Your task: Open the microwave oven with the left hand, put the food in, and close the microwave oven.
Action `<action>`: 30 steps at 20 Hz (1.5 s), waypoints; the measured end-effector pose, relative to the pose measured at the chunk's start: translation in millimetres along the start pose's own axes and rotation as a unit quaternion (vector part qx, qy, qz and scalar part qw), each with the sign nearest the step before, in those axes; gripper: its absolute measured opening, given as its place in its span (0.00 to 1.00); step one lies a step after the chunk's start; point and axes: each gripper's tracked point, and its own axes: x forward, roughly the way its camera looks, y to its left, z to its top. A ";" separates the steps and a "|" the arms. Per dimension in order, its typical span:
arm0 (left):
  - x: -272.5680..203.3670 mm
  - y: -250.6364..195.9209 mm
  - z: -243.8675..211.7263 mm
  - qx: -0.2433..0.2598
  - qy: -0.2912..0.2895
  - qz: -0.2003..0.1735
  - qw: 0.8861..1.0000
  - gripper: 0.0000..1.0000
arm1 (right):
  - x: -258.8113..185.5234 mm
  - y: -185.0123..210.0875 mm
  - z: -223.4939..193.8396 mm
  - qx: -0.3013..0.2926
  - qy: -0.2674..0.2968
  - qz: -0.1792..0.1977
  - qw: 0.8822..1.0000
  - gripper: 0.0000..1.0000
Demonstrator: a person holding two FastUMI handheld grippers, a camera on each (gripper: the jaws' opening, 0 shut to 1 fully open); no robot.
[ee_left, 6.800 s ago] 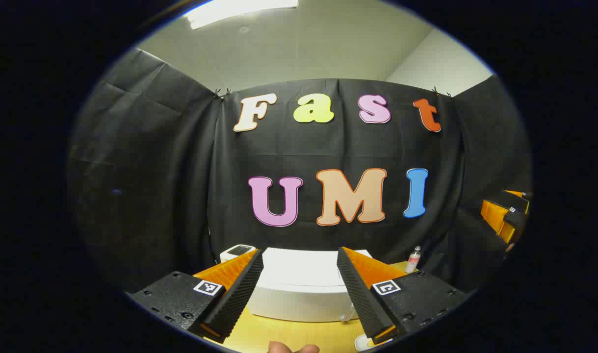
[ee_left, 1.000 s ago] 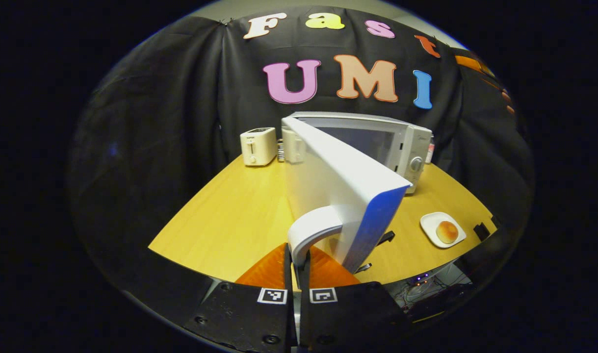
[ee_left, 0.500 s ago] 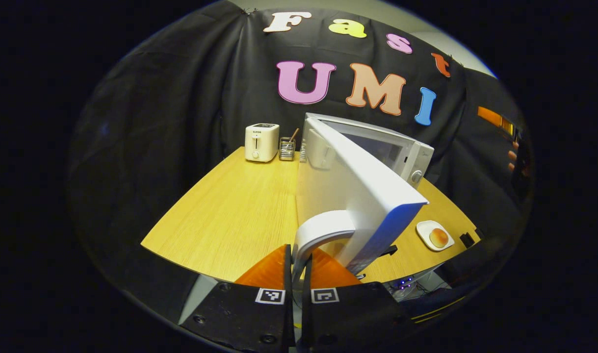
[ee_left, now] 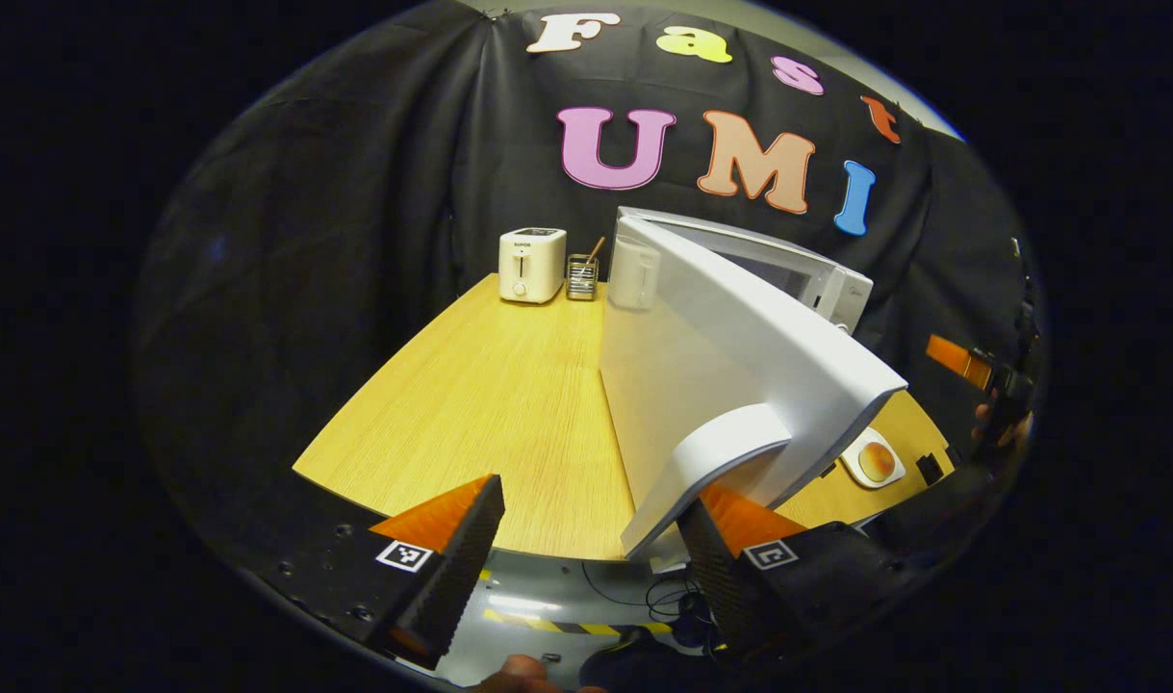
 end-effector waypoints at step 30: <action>-66.9 -65.9 132.3 0.066 -0.160 -0.014 0.985 0.97 | 25.3 -2.6 -189.8 0.013 0.226 0.025 0.974 0.81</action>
